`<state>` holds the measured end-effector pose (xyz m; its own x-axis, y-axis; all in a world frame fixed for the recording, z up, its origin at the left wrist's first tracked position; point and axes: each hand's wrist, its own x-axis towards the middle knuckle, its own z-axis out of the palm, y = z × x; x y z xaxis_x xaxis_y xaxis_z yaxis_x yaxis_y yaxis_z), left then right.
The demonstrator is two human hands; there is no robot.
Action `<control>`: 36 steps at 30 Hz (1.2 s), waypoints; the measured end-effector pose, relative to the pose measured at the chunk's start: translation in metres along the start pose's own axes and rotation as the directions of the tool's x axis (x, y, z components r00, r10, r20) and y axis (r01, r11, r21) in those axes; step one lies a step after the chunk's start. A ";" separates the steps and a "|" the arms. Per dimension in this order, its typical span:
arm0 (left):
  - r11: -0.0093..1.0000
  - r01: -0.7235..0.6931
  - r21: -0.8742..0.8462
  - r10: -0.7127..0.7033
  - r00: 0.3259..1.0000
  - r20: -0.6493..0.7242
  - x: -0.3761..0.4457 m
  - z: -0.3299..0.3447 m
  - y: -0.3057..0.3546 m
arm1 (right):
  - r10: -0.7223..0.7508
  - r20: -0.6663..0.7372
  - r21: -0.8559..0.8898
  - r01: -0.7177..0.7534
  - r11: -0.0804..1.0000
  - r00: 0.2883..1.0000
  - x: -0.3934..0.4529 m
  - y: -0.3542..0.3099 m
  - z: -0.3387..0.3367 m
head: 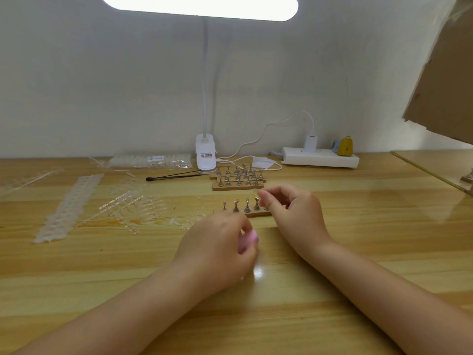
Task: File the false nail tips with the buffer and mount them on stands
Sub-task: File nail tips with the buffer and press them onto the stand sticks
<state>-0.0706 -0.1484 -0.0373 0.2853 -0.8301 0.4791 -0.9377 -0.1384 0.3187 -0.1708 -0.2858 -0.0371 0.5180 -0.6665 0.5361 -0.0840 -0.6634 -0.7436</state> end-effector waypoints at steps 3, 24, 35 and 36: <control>0.951 0.140 -0.276 -0.171 0.981 -0.092 0.008 -0.001 -0.010 | 0.019 0.018 0.054 -0.020 0.998 1.000 -0.001 0.000 0.001; 0.650 0.129 -0.749 -0.171 0.985 0.021 0.009 0.005 -0.019 | 0.126 0.214 0.380 -0.202 0.903 0.969 -0.010 -0.012 0.010; 0.757 0.079 -0.649 -0.157 0.986 -0.063 0.009 0.006 -0.019 | 0.259 0.355 0.566 -0.427 0.705 0.898 -0.005 -0.010 0.009; 0.791 0.059 -0.609 -0.131 0.989 -0.074 0.009 0.007 -0.019 | 0.268 0.359 0.560 -0.436 0.704 0.894 -0.005 -0.010 0.009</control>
<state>-0.0515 -0.1565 -0.0445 0.4196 -0.7627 0.4921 -0.6037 0.1704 0.7788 -0.1653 -0.2732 -0.0361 0.7465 -0.6513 0.1366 0.1918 0.0139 -0.9813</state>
